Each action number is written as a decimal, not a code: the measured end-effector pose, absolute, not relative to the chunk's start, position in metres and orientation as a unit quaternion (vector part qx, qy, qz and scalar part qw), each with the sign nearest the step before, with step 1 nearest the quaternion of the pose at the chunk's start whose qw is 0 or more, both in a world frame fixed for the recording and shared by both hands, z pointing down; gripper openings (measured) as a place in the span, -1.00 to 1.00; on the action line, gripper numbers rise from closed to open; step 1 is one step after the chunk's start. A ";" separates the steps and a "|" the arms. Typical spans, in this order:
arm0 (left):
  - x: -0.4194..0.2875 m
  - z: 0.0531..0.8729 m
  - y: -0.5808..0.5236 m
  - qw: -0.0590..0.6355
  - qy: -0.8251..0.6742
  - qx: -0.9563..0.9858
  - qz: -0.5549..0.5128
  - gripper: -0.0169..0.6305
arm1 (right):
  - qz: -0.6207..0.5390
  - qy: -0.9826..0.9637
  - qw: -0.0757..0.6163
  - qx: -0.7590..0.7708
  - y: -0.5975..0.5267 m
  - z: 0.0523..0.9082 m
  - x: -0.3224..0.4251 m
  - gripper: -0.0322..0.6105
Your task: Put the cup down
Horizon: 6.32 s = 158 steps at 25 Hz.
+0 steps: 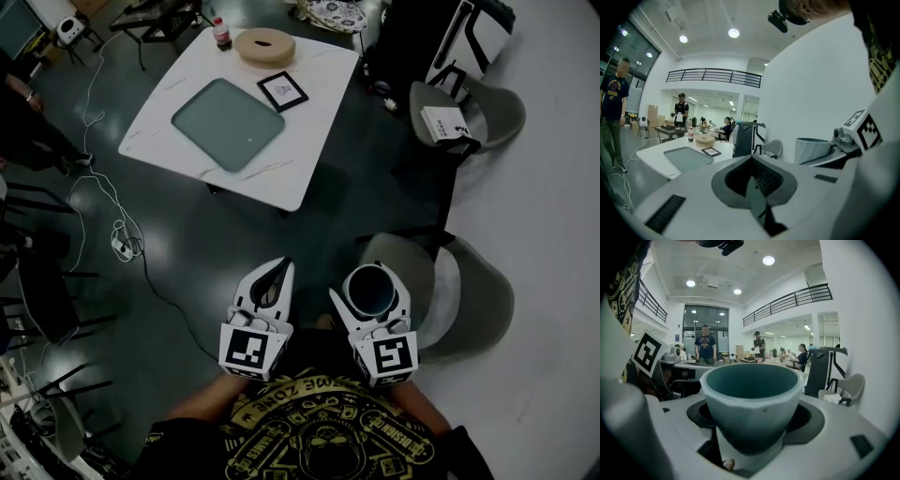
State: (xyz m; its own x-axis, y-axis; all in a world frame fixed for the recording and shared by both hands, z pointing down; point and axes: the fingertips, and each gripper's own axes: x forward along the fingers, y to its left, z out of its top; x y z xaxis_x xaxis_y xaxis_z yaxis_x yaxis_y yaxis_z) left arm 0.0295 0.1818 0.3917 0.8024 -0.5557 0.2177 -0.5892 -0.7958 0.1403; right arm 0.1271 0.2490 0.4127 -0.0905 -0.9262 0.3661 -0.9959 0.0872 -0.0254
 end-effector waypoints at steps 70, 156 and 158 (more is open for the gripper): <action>-0.046 0.367 -0.040 0.094 -0.517 0.846 0.091 -0.91 | 0.102 -0.866 0.109 0.477 -0.033 0.394 0.068 0.28; -0.081 0.534 -0.328 0.167 -0.461 0.852 0.184 -0.91 | 0.136 -0.821 0.167 0.529 -0.325 0.549 0.009 0.28; -0.080 0.537 -0.327 0.169 -0.456 0.853 0.189 -0.91 | 0.138 -0.822 0.162 0.528 -0.326 0.550 0.006 0.28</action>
